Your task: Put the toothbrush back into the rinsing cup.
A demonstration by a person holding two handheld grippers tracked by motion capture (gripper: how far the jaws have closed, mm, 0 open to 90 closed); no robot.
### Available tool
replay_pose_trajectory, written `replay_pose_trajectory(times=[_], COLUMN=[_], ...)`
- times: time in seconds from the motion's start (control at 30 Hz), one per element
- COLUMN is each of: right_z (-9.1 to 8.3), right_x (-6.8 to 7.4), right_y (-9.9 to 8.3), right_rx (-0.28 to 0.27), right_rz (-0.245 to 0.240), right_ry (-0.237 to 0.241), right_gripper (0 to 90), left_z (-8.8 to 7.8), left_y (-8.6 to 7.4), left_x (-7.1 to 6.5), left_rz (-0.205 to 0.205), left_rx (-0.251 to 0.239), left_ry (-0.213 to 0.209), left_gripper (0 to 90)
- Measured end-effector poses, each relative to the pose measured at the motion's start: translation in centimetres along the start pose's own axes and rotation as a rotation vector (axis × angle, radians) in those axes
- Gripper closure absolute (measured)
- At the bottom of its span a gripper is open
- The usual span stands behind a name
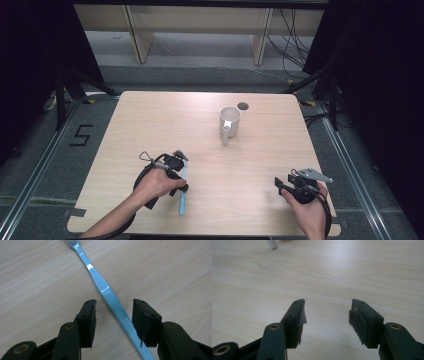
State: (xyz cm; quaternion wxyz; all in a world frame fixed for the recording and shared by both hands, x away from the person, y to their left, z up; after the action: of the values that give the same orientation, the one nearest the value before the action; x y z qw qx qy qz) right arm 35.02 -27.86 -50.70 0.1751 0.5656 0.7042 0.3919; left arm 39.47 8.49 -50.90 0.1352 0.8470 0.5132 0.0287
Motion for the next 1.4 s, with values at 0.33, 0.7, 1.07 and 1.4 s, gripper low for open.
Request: replay_pose_trajectory(times=[0.33, 0.7, 1.07, 1.4], right_z=[0.1, -0.1, -0.1, 0.0], right_x=[-0.4, -0.4, -0.4, -0.4], right_y=[0.0, 0.0, 0.1, 0.1], right_rx=[-0.015, -0.01, -0.011, -0.015], right_rz=[-0.036, -0.031, -0.032, -0.025], right_ry=[0.004, -0.004, -0.009, 0.014], right_gripper=[46.1, 45.9, 45.9, 45.8], left_z=[0.3, 1.0, 1.0, 1.1], left_y=[0.5, 0.5, 0.6, 0.5], left_x=[-0.2, -0.4, -0.6, -0.5], left_rz=[-0.021, -0.041, -0.002, 0.03], left_rx=[0.035, 0.06, 0.075, 0.072], left_ry=[0.025, 0.03, 0.049, 0.063], left_gripper=[56.5, 56.8, 61.8, 68.6])
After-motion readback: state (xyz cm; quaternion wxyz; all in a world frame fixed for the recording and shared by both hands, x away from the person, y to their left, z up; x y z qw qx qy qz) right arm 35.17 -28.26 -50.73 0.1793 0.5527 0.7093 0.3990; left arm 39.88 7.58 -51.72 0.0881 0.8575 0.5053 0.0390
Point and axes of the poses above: each handheld gripper's, and its own axes: z roughly forward along the jaws, y roughly out of its top, x roughly to its left, the point moved 4 cm from there along z, roughly forward along the jaws, and after that the axes turned 5 degrees about y, right-handed, at the moved point
